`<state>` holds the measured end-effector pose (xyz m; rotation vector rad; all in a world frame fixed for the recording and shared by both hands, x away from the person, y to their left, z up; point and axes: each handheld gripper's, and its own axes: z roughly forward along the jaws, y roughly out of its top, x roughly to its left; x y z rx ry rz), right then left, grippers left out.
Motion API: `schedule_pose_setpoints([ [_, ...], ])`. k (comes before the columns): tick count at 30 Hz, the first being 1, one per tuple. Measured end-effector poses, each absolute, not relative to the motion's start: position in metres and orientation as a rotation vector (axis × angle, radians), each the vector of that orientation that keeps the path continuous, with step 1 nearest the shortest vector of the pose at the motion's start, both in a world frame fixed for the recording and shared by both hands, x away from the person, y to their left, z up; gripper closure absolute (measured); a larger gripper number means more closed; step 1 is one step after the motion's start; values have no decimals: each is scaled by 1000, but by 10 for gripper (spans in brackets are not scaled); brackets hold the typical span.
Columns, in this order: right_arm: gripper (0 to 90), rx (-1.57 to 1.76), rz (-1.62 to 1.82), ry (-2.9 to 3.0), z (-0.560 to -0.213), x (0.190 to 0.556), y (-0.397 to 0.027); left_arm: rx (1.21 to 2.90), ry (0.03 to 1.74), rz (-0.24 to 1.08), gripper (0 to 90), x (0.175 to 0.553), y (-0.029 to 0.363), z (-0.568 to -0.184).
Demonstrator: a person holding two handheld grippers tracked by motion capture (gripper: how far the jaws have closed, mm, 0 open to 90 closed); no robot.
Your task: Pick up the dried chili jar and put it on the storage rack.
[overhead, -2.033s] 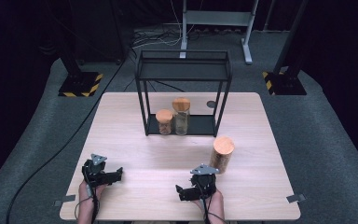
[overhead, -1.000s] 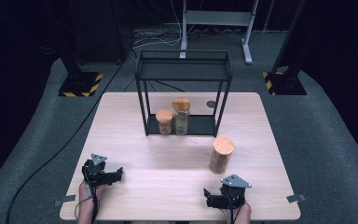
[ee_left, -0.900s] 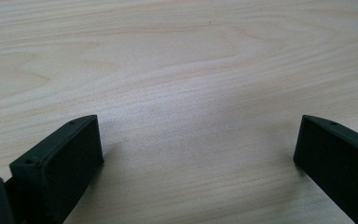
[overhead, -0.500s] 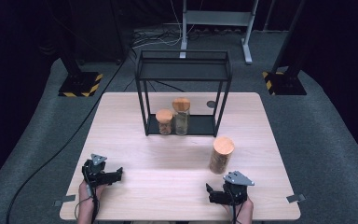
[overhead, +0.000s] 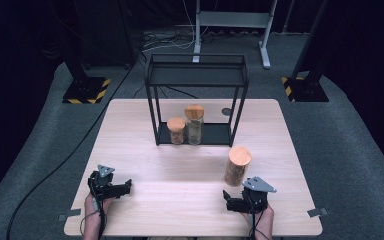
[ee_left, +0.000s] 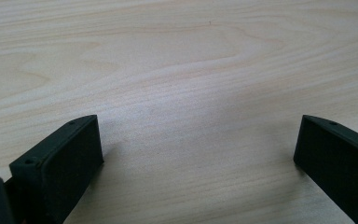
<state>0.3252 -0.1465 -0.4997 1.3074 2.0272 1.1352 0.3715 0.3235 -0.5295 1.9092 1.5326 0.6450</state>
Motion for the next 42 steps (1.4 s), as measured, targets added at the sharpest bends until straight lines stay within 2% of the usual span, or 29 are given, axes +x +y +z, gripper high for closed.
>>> schedule_pose_setpoints([
  [20,0,1153,1185,1862,-463,352,-149,1906,1534,640,3,372,324,-530],
  [42,0,1141,1294,1761,-464,371,-149,1906,1535,639,3,372,324,-530],
])
